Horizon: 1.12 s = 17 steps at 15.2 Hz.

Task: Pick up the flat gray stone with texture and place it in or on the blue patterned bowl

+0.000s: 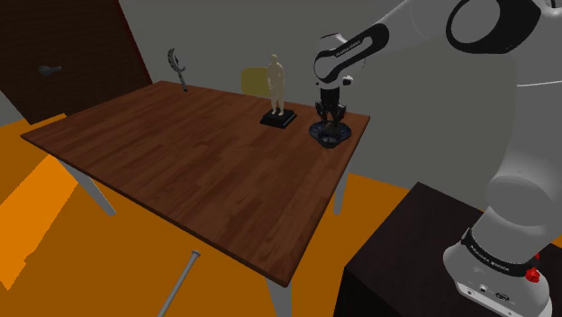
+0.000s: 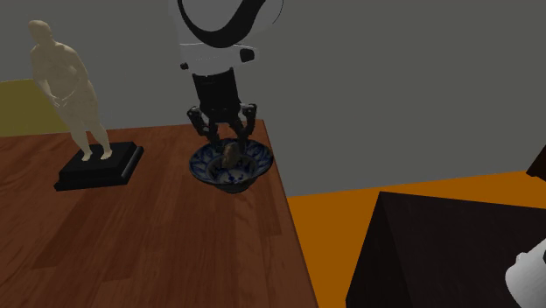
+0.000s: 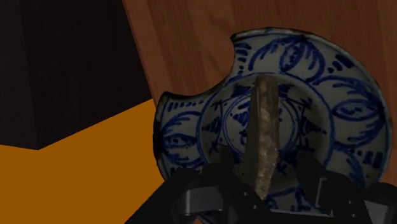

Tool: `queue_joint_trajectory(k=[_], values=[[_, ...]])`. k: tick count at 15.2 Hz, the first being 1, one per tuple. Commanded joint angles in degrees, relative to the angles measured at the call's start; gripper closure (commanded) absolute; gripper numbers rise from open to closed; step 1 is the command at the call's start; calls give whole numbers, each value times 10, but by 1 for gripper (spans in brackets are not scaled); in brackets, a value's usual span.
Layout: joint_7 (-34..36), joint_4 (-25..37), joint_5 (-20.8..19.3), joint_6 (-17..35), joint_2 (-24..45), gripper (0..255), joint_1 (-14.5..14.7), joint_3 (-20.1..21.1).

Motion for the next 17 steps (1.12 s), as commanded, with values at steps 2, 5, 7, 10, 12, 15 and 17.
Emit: queue_joint_trajectory(k=[2,5,7,10,12,15,17], values=[[0,0,0,0,0,0,0,0],[0,0,0,0,0,0,0,0],[-3,23,4,-34,-11,0,0,2],[-4,47,6,-65,-19,0,1,3],[-4,47,6,-65,-19,0,1,3],[-4,47,6,-65,-19,0,1,3],[-4,47,6,-65,-19,0,1,3]])
